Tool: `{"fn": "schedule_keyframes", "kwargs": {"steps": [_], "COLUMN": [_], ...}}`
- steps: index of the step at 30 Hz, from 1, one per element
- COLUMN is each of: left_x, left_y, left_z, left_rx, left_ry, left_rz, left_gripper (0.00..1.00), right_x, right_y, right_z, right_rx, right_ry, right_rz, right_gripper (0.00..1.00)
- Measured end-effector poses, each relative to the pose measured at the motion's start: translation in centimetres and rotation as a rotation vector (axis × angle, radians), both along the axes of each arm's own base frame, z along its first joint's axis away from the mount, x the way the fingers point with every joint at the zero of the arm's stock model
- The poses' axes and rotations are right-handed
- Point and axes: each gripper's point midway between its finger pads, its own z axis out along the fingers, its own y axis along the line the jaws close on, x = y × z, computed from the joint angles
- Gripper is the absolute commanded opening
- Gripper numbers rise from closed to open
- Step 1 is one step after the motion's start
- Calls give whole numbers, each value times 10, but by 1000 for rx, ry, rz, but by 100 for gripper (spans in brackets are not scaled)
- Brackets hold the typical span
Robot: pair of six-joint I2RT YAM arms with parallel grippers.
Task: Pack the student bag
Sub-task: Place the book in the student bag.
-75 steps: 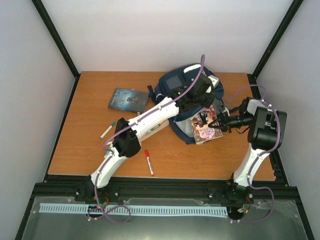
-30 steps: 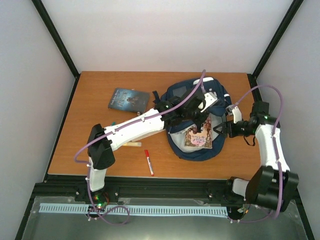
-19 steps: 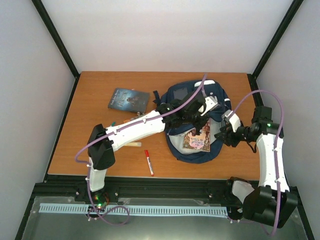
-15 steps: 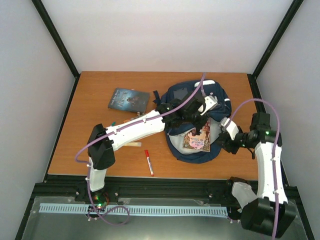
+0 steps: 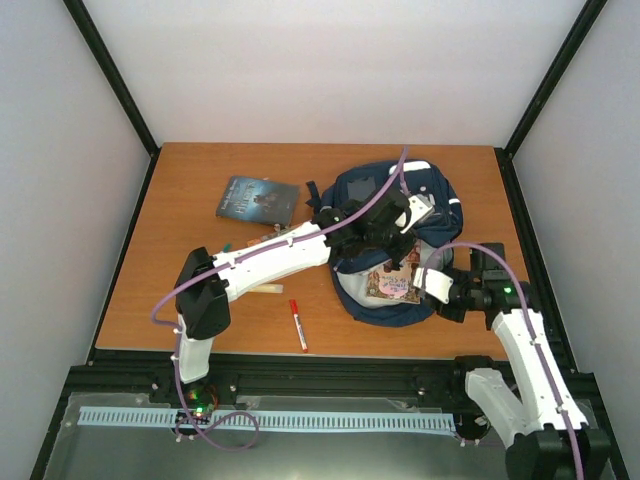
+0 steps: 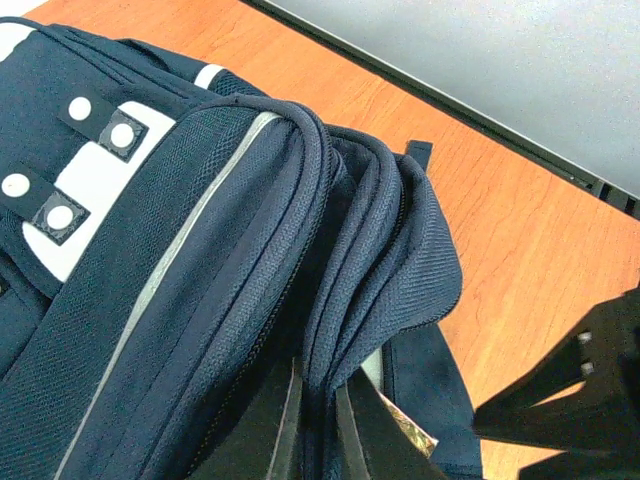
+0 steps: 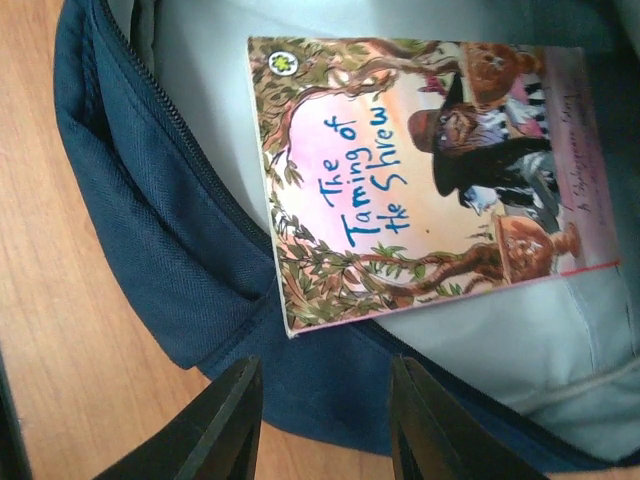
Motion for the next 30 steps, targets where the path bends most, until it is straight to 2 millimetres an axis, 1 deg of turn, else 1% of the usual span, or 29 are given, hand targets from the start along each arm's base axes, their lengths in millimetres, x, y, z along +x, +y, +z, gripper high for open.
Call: {"fn": "schedule_keyframes", "kwargs": {"steps": [4,7,9,14,18,22,28,30], "left_x": [0,-1,-1,-2,-3,-4,-4,-4], "left_y": [-1,-2,-3,-3,-5,-4,-4,-5], "left_z": [1,2,3,4,1,0,1,0], "left_rx": [-12,-19,-24,-28,-24,-20,-14,-14], "left_ry": [20,48,61,82,96,103,107,110], "left_rz": [6,16,20,24,21,21,20,17], "left_gripper": [1,1,1,1,1,1,1,1], "right_x": [5,6,7,20,29,29,30,30], "right_y": [7,14,18,28,30,32,38,40], "right_z": [-21,-38,-44,-52,-62,-67,-67,-70], "right_rx": [-94,-163,-193,-260,-310,-332,-346,-351], "right_ry": [-6,-6,-13,-49,-50,-41,-61,-53], "right_rz": [57,99,118,144,147,161,188,194], "right_gripper": [36,39,40,43,46,53,56,57]}}
